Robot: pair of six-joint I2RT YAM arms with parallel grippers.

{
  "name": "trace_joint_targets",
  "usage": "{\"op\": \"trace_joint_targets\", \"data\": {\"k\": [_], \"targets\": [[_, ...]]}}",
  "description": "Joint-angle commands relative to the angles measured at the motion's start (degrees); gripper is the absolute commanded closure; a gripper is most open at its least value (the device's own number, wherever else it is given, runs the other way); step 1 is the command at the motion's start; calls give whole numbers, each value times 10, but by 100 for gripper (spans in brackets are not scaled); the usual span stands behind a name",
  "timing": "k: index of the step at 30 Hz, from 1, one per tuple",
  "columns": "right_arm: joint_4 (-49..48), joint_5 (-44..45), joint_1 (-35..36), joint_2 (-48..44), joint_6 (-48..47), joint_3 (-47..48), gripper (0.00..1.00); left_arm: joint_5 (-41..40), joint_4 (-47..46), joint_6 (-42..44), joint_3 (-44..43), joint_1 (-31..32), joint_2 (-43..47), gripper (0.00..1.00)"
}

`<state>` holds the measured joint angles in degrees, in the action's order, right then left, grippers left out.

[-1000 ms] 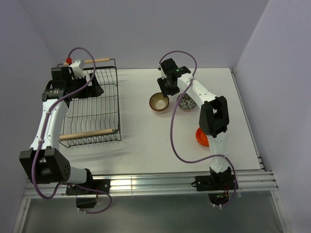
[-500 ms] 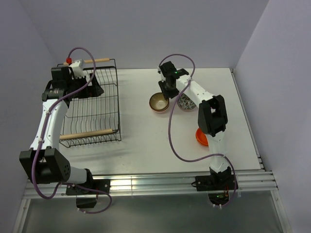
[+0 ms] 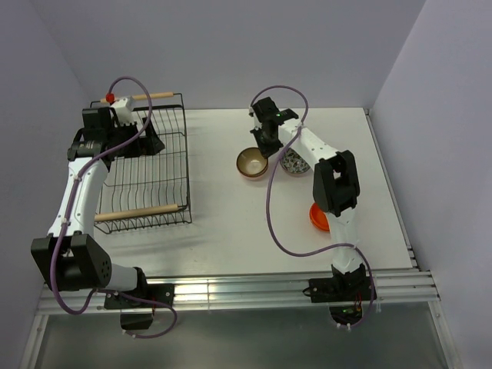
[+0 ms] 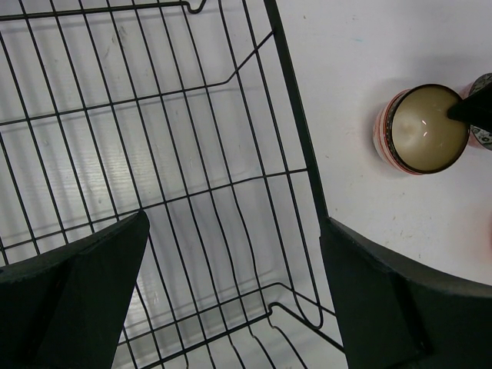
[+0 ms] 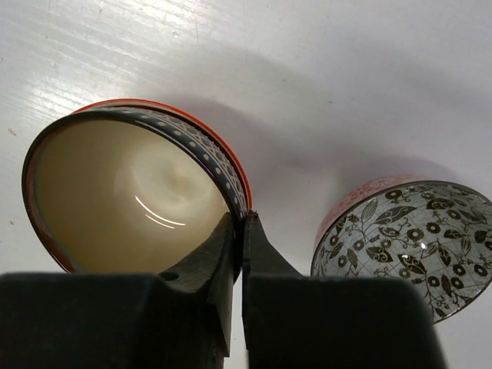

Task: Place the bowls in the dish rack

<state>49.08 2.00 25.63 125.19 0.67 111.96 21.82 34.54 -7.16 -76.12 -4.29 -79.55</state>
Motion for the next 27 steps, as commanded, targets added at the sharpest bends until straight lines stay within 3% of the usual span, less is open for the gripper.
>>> {"op": "trace_joint_targets", "data": {"k": [1,11,16,20,23,27], "targets": [[-6,-9,4,0,-1,6,100,9,-18,-2,5,-1,3,0],[-10,-50,-12,-59,6,32,100,24,5,7,-38,-1,-1,0],[-59,-70,-22,-126,5,8,100,121,0,3,-78,-1,4,1],[-73,-108,-34,-153,28,23,100,156,-55,-40,-87,1,17,1],[-92,-139,-37,-177,61,15,100,134,-96,-69,-97,17,22,3],[-109,-114,-36,-194,139,-2,100,16,-130,-88,-107,88,26,21]]}}
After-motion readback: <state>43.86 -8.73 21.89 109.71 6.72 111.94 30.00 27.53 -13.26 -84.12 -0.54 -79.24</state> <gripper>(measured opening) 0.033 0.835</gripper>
